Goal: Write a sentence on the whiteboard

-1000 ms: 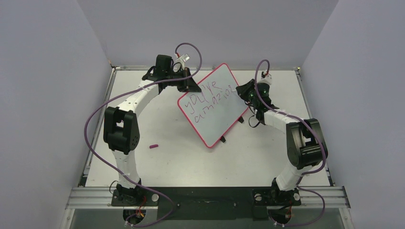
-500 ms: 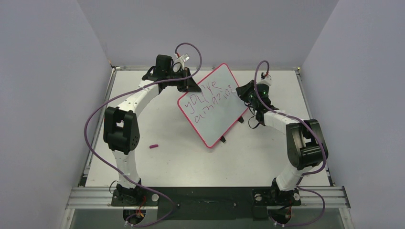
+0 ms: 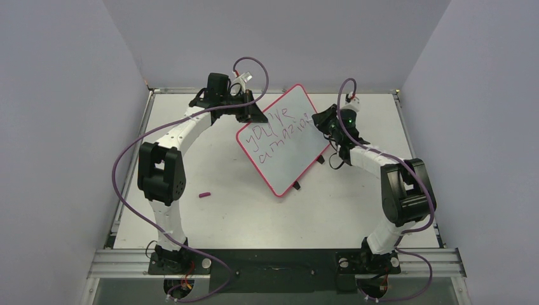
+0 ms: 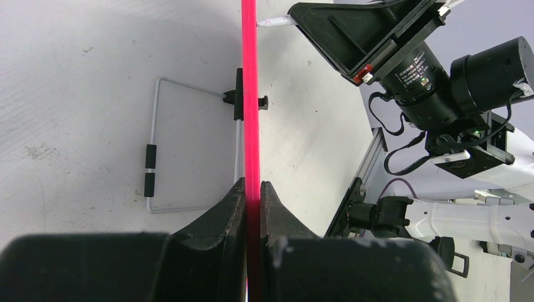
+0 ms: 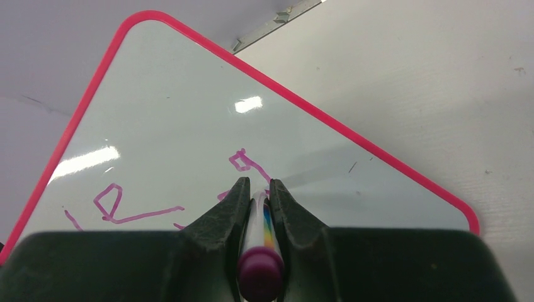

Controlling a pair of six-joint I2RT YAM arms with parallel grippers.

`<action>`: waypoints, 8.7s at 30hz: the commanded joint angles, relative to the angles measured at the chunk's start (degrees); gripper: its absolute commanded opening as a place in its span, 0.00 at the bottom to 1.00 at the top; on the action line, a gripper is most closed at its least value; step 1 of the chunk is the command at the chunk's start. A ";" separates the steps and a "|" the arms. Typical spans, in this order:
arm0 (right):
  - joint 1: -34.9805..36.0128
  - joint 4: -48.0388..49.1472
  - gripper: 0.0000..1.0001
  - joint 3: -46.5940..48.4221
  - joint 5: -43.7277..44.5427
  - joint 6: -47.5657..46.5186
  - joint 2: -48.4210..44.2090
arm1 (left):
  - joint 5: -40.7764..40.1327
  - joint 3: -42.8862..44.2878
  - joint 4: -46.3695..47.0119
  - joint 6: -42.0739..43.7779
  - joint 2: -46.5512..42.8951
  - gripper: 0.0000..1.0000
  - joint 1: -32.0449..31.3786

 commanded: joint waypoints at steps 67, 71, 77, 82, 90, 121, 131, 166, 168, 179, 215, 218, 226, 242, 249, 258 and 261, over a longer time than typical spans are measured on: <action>8.72 -19.04 0.00 -18.93 3.50 -12.13 -44.94 | 1.38 -2.22 3.00 1.01 -10.67 0.00 -0.02; 9.56 -19.20 0.00 -19.24 3.63 -12.48 -45.31 | 1.40 -2.48 3.00 1.13 -10.96 0.00 -0.02; 9.94 -19.87 0.00 -20.08 3.91 -12.61 -46.59 | 1.36 -2.68 2.92 1.08 -11.32 0.00 -0.02; 10.60 -20.20 0.00 -21.10 4.04 -12.49 -47.40 | 1.40 -2.76 2.93 1.13 -11.45 0.00 -0.02; 10.78 -21.15 0.00 -22.13 4.60 -12.41 -49.11 | 1.35 -3.03 3.04 1.17 -11.93 0.00 -0.02; 12.06 -21.20 0.00 -21.78 5.80 -12.22 -48.89 | 1.62 -2.86 2.85 1.21 -12.58 0.00 0.14; 12.49 -21.21 0.00 -21.84 6.00 -12.34 -48.68 | 1.65 -3.12 2.82 1.28 -12.92 0.00 0.24; 14.17 -21.24 0.00 -26.50 5.21 -13.09 -51.31 | 1.98 -4.17 3.70 1.38 -12.89 0.00 0.60; 14.17 -21.27 0.00 -26.46 5.47 -13.16 -51.23 | 1.96 -4.22 3.70 1.34 -12.79 0.00 0.64; 14.20 -20.92 0.00 -26.38 6.00 -12.90 -50.75 | 2.01 -4.64 3.80 1.51 -13.11 0.00 0.92; 14.18 -20.16 0.00 -27.47 9.06 -11.69 -51.22 | 1.49 -6.55 4.90 1.22 -13.93 0.00 1.12; 14.19 -19.97 0.00 -27.52 9.05 -11.77 -50.75 | 1.33 -6.95 5.78 0.48 -13.70 0.00 0.93; 14.18 -18.76 0.00 -27.60 8.59 -11.76 -49.94 | 0.68 -7.29 6.92 -0.10 -12.65 0.00 -0.57; 14.18 -17.81 0.00 -28.13 7.16 -12.32 -49.55 | 0.07 -8.32 7.85 -0.36 -12.75 0.00 -1.52; 14.20 -17.91 0.00 -28.12 6.93 -12.79 -49.40 | 0.01 -8.22 8.85 -1.27 -12.60 0.00 -1.80; 14.24 -17.87 0.00 -28.15 6.63 -13.39 -49.12 | 0.18 -8.80 9.23 -0.74 -12.76 0.00 -1.78; 14.18 -17.83 0.00 -28.10 6.62 -13.51 -48.97 | 0.18 -8.83 9.19 -0.55 -12.77 0.00 -1.78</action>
